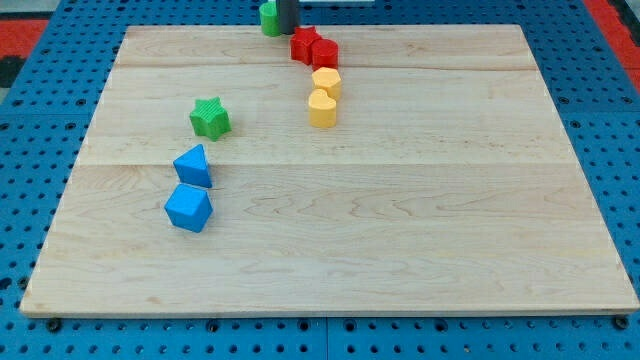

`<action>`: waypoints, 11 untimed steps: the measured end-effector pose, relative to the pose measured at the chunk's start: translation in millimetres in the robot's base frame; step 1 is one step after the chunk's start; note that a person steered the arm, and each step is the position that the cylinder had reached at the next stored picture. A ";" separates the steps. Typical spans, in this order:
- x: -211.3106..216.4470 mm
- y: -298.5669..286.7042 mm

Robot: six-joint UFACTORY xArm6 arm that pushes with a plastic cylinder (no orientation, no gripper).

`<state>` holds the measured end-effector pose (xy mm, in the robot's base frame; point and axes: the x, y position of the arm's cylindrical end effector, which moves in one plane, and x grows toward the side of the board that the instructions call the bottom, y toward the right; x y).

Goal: Move the red star to the top right of the red circle

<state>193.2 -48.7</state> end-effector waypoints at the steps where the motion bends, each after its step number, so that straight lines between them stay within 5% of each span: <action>1: 28.4 -32.2; 2: 67.5 -45.2; 11: 0.0 55.6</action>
